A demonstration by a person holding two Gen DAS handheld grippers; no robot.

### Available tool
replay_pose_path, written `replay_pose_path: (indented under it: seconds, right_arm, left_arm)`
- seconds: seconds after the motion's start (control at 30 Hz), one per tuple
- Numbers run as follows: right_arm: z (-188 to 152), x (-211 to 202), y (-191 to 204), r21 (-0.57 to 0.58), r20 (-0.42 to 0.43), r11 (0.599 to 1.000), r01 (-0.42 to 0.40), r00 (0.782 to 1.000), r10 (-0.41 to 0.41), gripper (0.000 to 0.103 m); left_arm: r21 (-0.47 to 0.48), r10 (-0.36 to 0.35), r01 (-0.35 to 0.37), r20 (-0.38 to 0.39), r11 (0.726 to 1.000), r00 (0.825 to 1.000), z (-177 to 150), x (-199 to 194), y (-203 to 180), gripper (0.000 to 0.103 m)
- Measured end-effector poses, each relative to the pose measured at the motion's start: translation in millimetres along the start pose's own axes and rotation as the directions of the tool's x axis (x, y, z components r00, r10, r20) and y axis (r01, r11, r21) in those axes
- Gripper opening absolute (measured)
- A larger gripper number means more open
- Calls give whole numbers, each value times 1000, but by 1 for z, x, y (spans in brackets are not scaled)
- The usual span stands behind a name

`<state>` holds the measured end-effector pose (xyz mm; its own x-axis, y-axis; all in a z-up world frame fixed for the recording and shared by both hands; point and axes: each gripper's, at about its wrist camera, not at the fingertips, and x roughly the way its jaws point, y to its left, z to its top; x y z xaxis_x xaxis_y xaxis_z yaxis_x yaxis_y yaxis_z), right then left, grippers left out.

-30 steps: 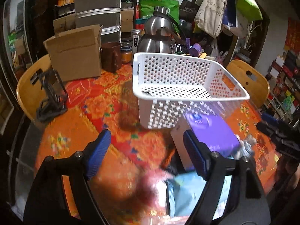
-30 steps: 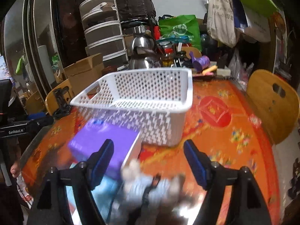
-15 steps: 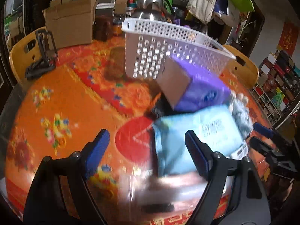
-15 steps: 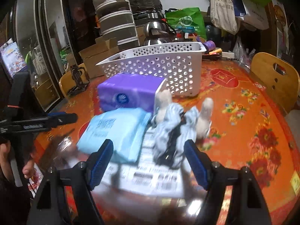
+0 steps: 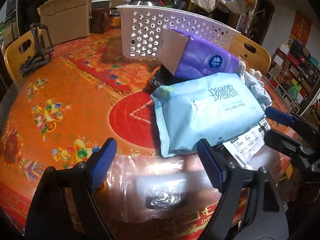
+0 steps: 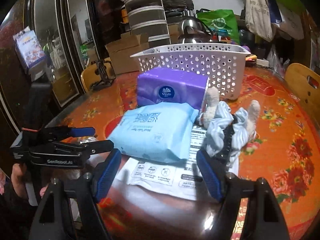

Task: Organize soft objects
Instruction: 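Move both tools toward the light-blue wet-wipes pack, then close both tools on the light-blue wet-wipes pack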

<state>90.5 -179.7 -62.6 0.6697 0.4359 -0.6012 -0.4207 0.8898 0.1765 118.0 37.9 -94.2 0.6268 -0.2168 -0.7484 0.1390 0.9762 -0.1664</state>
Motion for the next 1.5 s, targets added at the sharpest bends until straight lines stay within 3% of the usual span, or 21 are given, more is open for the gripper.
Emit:
replay_pose_path:
  seconds: [0.2, 0.43, 0.67, 0.73, 0.87, 0.97, 1.03, 1.27, 1.5]
  right_arm:
    - [6, 23, 0, -50, -40, 999, 4, 999, -6, 63]
    - [11, 32, 0, -99, -50, 995, 10, 999, -15, 62]
    - [15, 40, -2, -116, -58, 993, -6, 998, -1, 62]
    - [15, 41, -1, -120, -58, 993, -12, 998, 5, 52]
    - [17, 43, 0, -112, -61, 993, -28, 998, 22, 43]
    - [16, 41, 3, -115, -58, 993, -27, 998, 20, 35]
    - [15, 41, 5, -121, -59, 992, -17, 998, 10, 33]
    - [9, 36, 10, -120, -43, 993, -6, 999, 1, 28]
    - [6, 32, 13, -117, -31, 993, 4, 999, -8, 26]
  left_arm:
    - [19, -49, 49, -2, 999, 999, -3, 10, -3, 81]
    - [43, -84, 83, 11, 996, 996, 0, 16, -11, 78]
    - [47, -119, 118, 19, 992, 993, 7, 22, -15, 67]
    - [50, -133, 132, 21, 990, 991, 8, 24, -15, 59]
    - [46, -157, 156, 18, 987, 988, 10, 24, -15, 54]
    - [39, -162, 161, 18, 986, 987, 11, 24, -14, 38]
    - [31, -190, 189, 17, 981, 982, 12, 23, -15, 37]
    - [0, -185, 185, 40, 983, 982, 14, 18, -13, 26]
    - [17, -166, 165, 62, 986, 984, 13, 7, -15, 23]
